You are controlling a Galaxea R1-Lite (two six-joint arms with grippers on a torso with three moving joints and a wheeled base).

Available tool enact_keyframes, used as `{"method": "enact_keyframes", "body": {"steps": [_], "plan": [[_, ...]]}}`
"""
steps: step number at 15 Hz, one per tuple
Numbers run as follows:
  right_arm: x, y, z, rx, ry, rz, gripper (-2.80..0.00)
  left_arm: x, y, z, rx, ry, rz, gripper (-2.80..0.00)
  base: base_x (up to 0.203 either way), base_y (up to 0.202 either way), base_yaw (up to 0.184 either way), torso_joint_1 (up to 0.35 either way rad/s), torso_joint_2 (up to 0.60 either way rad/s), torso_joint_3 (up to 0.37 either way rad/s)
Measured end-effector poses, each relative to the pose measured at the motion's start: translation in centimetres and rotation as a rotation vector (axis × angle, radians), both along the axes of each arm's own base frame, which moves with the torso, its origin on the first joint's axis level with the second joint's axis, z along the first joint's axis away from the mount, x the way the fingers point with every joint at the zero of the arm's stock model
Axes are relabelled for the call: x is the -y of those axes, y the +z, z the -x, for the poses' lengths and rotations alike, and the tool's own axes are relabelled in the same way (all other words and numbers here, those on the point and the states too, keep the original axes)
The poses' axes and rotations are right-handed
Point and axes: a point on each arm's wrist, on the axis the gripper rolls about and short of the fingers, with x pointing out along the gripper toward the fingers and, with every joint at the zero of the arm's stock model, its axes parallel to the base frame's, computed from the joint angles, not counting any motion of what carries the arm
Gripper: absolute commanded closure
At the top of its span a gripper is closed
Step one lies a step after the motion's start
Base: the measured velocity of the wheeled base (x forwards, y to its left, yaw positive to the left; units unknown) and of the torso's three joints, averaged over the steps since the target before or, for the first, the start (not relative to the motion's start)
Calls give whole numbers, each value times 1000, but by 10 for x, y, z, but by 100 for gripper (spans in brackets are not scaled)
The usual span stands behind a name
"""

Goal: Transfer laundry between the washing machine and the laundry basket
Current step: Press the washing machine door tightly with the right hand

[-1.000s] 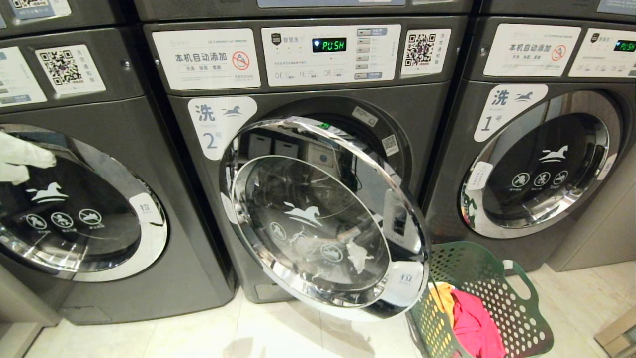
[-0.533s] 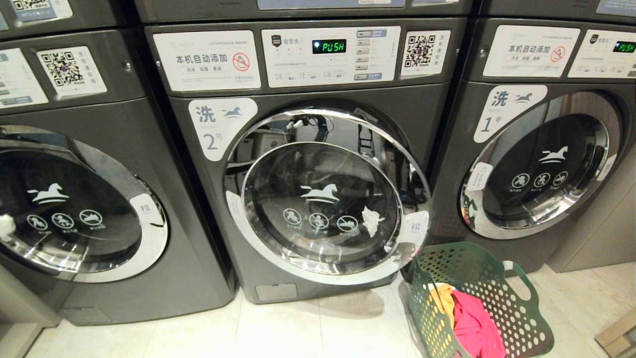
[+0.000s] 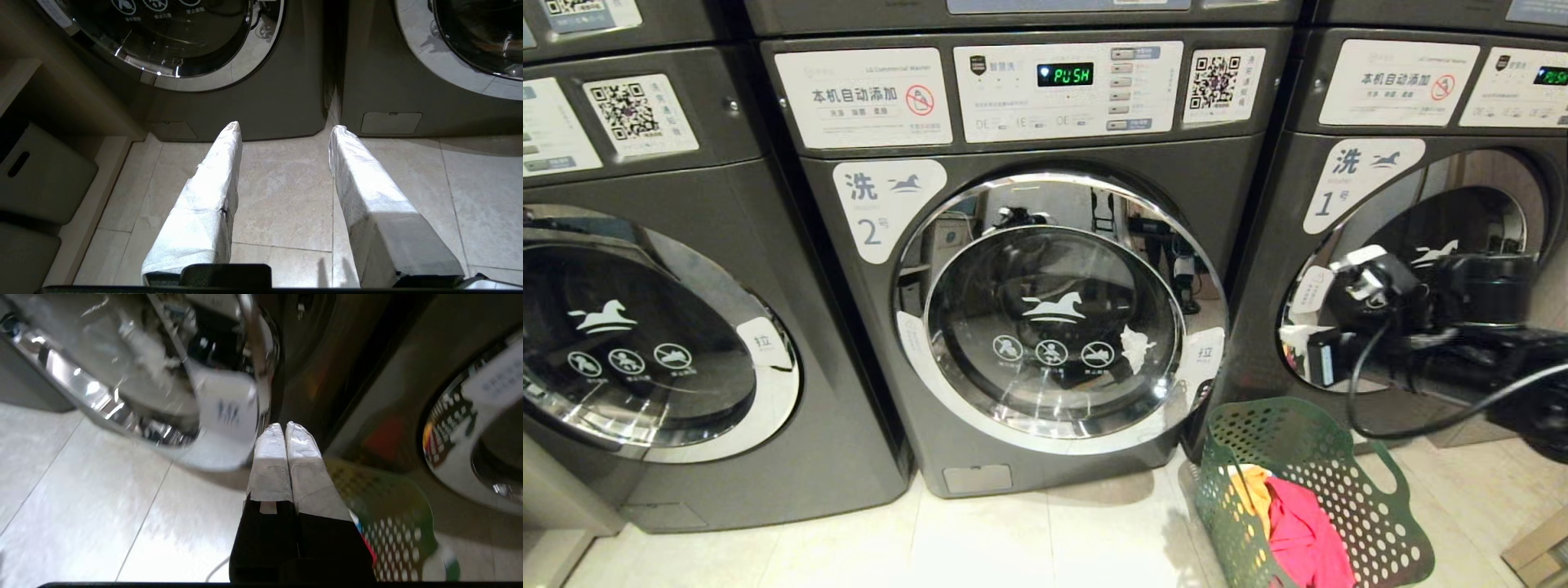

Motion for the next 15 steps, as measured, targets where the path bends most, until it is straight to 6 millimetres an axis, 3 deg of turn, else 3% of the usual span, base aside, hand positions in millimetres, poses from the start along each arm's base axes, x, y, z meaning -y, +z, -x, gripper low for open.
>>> {"method": "enact_keyframes", "body": {"steps": [2, 4, 9, 15], "plan": [[-9, -16, -50, 103, 31, -14, 0, 0, -31, 3, 14, -3, 0, 0, 0, 0, 0, 0, 0, 0], [-15, -35, -75, 144, 103, -34, 0, 2, -42, 4, 28, -66, 9, 0, 0, 0, 0, 0, 0, 0], [-35, -74, -75, 30, 271, -69, 0, 3, -47, 7, 10, -84, 15, 0, 0, 0, 0, 0, 0, 0], [-55, -77, -108, 111, 97, -14, 0, 3, -48, 7, 7, -94, 18, 0, 0, 0, 0, 0, 0, 0]]}}
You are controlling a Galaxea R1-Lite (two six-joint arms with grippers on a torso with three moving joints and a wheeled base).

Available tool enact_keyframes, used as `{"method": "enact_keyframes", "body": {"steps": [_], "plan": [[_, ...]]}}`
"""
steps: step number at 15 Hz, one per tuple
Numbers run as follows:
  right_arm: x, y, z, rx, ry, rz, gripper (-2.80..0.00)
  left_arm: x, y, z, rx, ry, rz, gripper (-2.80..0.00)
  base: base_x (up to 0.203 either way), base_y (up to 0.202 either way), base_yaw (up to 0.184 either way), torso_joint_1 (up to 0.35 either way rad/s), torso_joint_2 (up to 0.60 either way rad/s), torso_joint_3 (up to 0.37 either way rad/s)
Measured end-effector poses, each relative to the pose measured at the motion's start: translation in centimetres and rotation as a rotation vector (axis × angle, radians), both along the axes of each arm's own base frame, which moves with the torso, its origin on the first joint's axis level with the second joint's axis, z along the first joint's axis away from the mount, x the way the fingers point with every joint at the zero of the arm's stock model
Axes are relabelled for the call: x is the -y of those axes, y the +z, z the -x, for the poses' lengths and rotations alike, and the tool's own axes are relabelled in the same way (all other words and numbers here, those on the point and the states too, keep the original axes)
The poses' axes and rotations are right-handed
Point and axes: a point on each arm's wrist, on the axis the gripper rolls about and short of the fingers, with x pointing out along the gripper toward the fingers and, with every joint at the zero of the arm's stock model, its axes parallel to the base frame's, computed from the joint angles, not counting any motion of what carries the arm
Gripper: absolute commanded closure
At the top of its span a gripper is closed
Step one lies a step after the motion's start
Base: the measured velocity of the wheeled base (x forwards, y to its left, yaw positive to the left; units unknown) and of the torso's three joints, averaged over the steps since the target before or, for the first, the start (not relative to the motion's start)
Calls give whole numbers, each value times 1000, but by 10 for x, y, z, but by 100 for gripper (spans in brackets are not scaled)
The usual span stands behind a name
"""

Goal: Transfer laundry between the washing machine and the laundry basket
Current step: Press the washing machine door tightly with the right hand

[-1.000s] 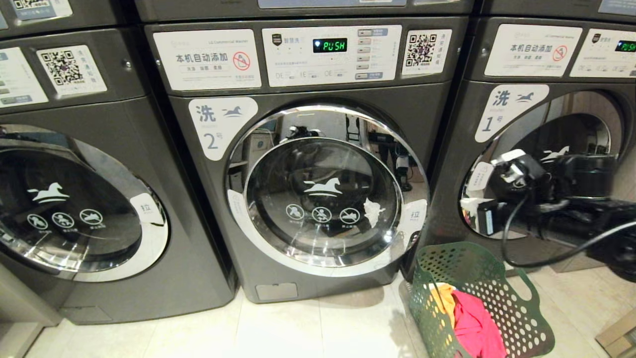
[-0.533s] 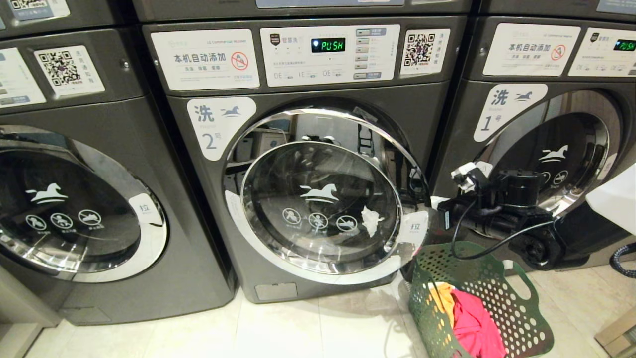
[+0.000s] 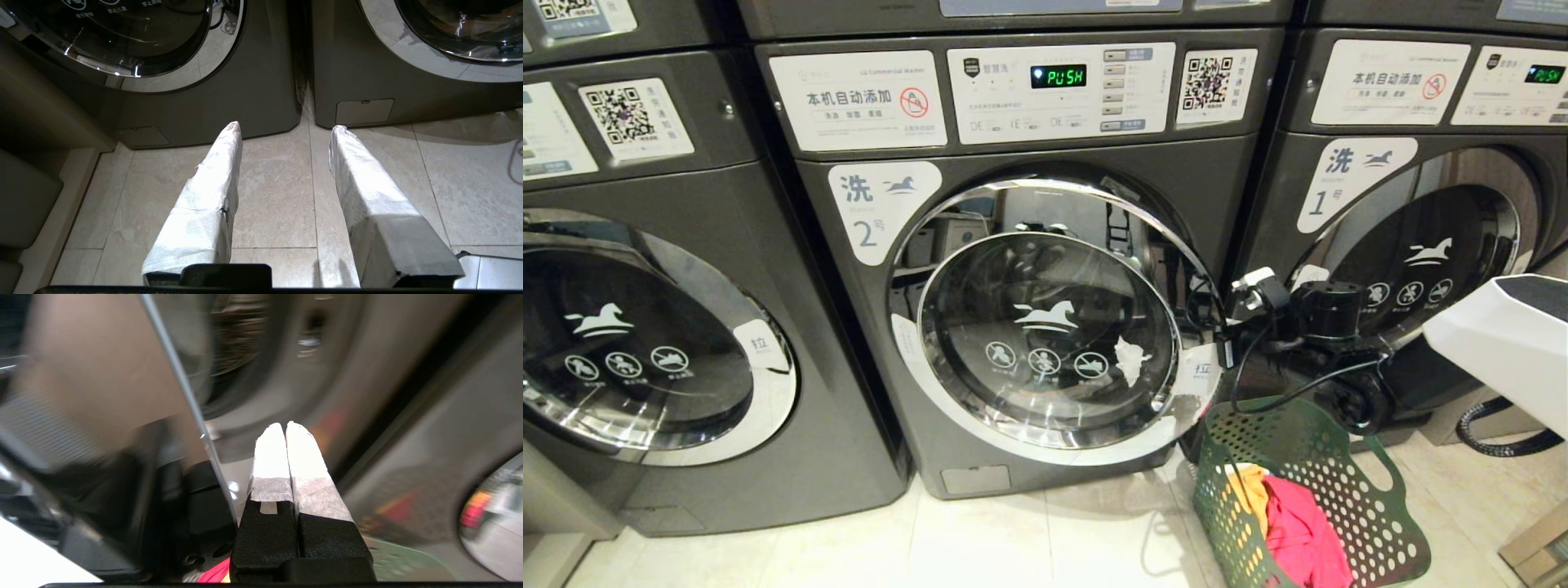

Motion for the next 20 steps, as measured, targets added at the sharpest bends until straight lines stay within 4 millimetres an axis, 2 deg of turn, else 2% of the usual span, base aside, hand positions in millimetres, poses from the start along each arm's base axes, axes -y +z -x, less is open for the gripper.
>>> {"method": "enact_keyframes", "body": {"steps": [4, 6, 8, 10, 12, 15, 17, 20], "plan": [[-4, 2, -21, 59, -146, 17, 0, 1, -2, 1, -36, -21, 9, 0, 0, 0, 0, 0, 0, 0], [-1, 15, -38, 132, -284, 19, 0, 1, -2, 1, -47, -35, 13, 0, 0, 0, 0, 0, 0, 0], [3, 31, -43, 187, -370, 10, 0, 1, -2, 1, -46, -37, 13, 0, 0, 0, 0, 0, 0, 0], [4, 48, -32, 206, -343, -1, 0, 1, -2, 1, -46, -37, 13, 0, 0, 0, 0, 0, 0, 0], [3, 56, -7, 171, -273, 3, 0, 1, -2, 1, -46, -37, 13, 0, 0, 0, 0, 0, 0, 0], [5, 54, 40, 90, -169, 35, 0, 1, -2, 1, -47, -36, 13, 0, 0, 0, 0, 0, 0, 0], [8, 48, 66, 88, -168, 125, 0, 1, -2, 1, -47, -36, 14, 0, 0, 0, 0, 0, 0, 0], [13, 45, 71, 210, -336, 238, 0, 1, -2, 1, -47, -37, 14, 0, 0, 0, 0, 0, 0, 0]]}}
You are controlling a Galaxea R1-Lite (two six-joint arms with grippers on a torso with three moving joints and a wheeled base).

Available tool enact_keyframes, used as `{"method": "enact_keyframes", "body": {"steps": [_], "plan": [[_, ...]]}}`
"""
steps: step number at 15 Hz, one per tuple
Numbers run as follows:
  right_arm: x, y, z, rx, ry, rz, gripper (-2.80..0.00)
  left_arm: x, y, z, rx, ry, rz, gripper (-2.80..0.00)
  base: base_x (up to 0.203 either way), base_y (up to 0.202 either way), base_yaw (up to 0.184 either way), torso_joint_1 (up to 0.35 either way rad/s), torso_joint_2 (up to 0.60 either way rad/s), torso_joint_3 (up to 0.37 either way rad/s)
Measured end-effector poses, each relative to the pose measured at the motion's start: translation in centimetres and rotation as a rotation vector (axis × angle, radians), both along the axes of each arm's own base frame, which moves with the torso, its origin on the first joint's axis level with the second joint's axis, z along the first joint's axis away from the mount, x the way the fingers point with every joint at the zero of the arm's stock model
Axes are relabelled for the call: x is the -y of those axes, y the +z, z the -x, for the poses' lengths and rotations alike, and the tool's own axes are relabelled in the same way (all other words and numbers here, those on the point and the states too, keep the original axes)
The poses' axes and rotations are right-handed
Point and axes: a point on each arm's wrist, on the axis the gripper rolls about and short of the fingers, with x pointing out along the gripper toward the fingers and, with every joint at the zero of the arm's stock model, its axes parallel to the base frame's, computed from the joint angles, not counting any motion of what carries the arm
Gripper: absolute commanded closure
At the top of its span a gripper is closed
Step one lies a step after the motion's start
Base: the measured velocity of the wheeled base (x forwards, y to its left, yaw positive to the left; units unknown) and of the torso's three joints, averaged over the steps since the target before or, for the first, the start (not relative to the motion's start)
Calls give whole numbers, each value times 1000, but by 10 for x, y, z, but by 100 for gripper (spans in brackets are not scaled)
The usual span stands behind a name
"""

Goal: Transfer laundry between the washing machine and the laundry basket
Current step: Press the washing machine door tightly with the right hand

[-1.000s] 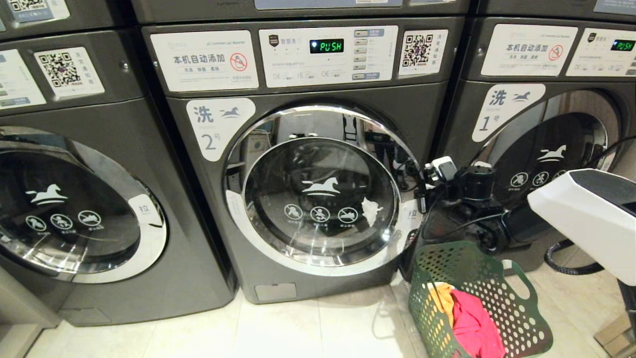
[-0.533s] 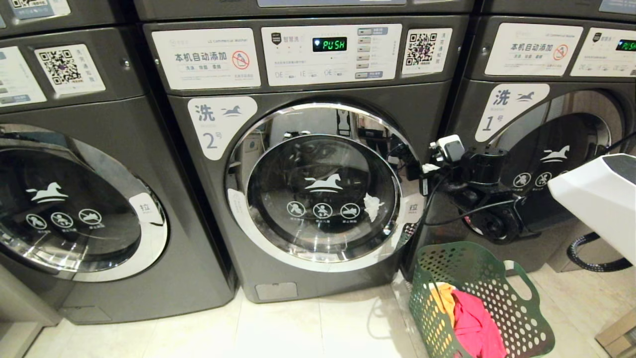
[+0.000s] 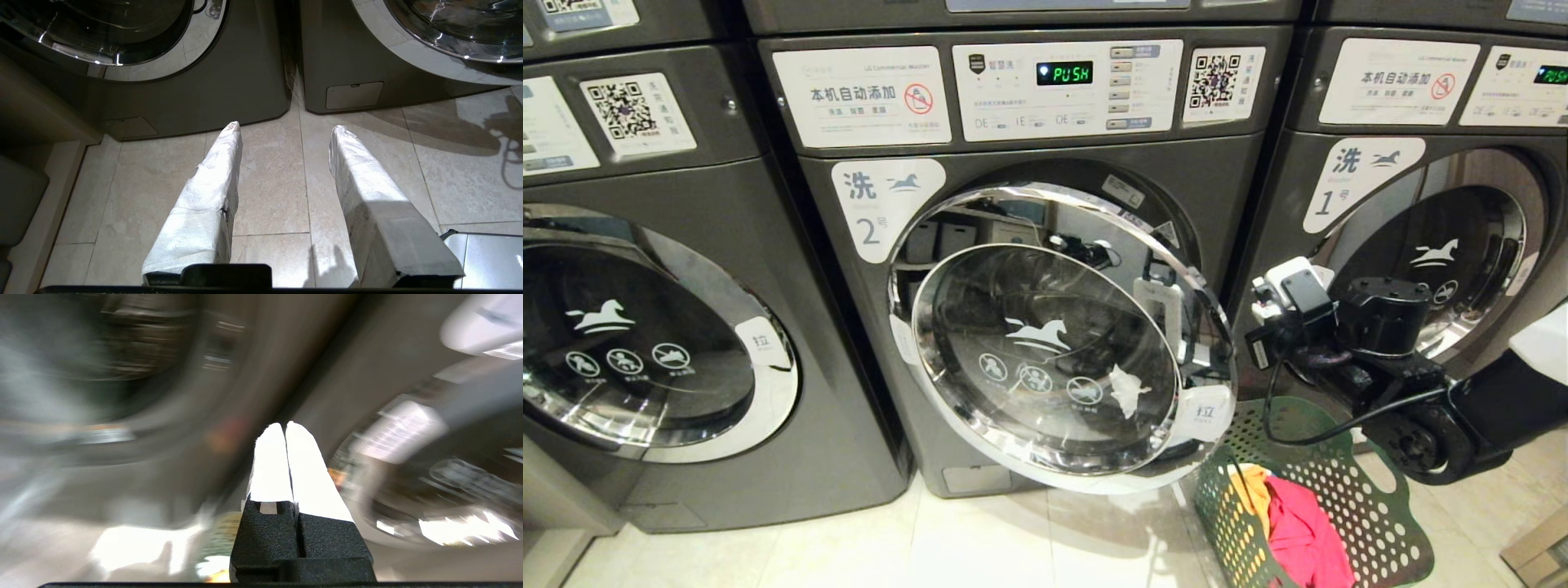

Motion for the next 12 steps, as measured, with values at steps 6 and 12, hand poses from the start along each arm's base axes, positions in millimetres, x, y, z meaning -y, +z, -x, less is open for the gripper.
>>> {"method": "enact_keyframes", "body": {"steps": [6, 12], "plan": [[-4, 15, -42, 179, -101, -24, 0, 0, 0, 0, 0, 0, 0, 0, 0, 0, 0, 0, 0, 0], [-5, 63, 37, 154, 278, -142, 0, 3, 9, -1, -49, -179, 5, 0, 0, 0, 0, 0, 0, 0]]}}
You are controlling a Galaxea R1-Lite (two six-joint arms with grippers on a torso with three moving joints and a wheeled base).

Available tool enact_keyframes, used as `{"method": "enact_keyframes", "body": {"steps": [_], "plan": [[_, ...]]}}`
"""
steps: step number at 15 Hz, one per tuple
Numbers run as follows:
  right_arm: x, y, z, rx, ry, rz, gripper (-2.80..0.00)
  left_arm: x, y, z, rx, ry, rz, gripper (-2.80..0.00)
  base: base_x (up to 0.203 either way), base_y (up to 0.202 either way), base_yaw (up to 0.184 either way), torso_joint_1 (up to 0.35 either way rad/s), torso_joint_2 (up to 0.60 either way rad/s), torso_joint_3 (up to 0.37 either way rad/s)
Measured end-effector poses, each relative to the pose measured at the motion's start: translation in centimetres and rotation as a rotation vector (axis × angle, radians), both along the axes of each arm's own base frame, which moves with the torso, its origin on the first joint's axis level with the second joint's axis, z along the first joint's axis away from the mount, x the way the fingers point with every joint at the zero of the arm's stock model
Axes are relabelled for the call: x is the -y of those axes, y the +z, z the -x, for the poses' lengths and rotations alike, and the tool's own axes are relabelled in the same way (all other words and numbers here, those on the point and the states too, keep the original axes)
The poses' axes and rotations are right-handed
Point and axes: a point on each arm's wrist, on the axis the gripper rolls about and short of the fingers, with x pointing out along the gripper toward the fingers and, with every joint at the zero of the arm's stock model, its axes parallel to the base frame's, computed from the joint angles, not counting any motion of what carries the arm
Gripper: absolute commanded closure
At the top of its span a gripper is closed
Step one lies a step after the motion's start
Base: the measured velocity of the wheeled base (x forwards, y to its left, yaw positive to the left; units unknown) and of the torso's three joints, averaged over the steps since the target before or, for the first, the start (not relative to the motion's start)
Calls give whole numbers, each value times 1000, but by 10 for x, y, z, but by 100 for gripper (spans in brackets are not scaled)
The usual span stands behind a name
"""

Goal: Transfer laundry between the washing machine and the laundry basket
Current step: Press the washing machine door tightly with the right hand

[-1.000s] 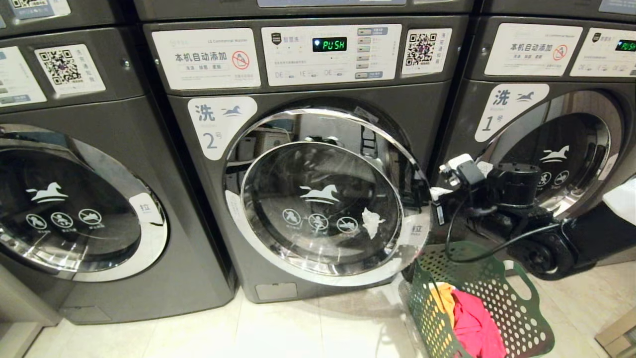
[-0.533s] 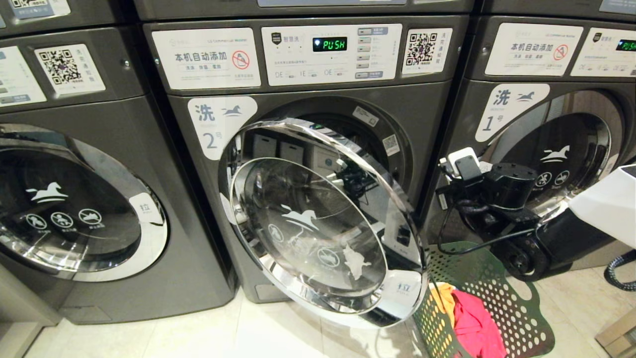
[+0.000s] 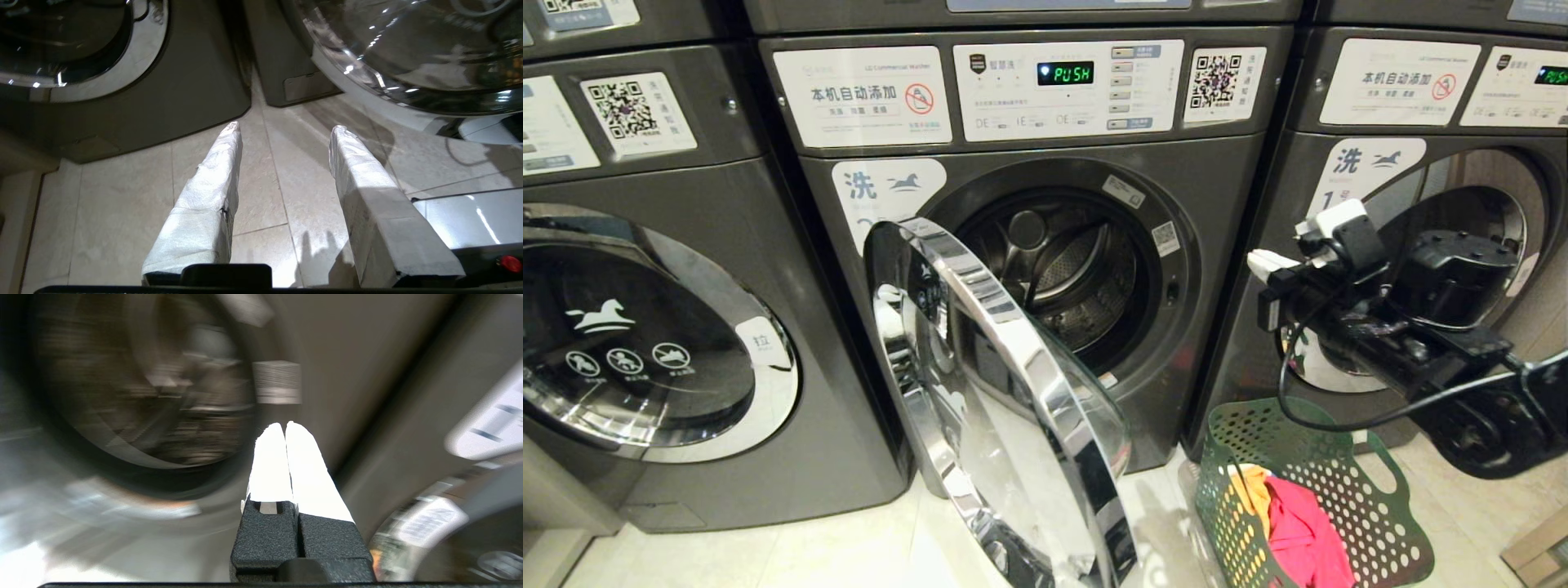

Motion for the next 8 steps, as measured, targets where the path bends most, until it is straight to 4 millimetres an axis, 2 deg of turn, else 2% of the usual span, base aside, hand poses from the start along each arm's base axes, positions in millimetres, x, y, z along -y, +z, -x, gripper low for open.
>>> {"method": "enact_keyframes", "body": {"steps": [2, 4, 6, 8], "plan": [[5, 8, 35, -20, 88, -2, 0, 1, 31, -8, 34, -94, 9, 0, 0, 0, 0, 0, 0, 0], [9, 17, 57, -2, 95, -12, 0, 2, 67, -26, 36, -201, 28, 0, 0, 0, 0, 0, 0, 0], [11, 22, 66, 13, 84, -23, 0, 2, 98, -58, -5, -301, 28, 0, 0, 0, 0, 0, 0, 0], [13, 23, 73, 3, 87, -56, 0, 1, 115, -102, -51, -373, -4, 0, 0, 0, 0, 0, 0, 0]]}}
